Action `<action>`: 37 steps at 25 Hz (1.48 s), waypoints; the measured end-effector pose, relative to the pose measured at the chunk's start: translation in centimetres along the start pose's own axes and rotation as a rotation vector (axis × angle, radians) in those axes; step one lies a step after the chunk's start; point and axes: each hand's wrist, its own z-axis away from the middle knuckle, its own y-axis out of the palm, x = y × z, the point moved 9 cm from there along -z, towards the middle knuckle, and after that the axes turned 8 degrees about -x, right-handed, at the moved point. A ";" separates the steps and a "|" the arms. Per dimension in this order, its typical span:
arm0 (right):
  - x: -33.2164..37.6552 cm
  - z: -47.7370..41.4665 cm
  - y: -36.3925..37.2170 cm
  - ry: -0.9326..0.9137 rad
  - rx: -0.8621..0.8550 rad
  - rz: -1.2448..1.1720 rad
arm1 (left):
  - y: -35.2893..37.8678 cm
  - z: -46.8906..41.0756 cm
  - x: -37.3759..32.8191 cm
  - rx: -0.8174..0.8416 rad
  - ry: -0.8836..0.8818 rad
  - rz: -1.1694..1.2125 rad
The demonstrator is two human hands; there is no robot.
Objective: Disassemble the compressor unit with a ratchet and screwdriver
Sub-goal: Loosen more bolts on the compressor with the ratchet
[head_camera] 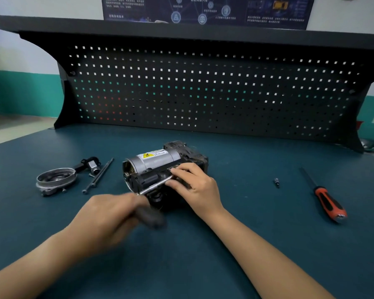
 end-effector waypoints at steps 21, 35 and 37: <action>1.6 0.3 0.0 -0.250 -0.003 0.148 | 1.0 0.8 -1.3 0.137 0.212 -0.102; 3.0 0.6 0.0 -0.411 -0.036 0.190 | 0.3 3.0 7.7 -0.386 -1.039 0.631; 3.0 0.4 -0.1 -0.403 -0.038 0.190 | -0.3 0.0 3.2 -0.033 -0.460 0.139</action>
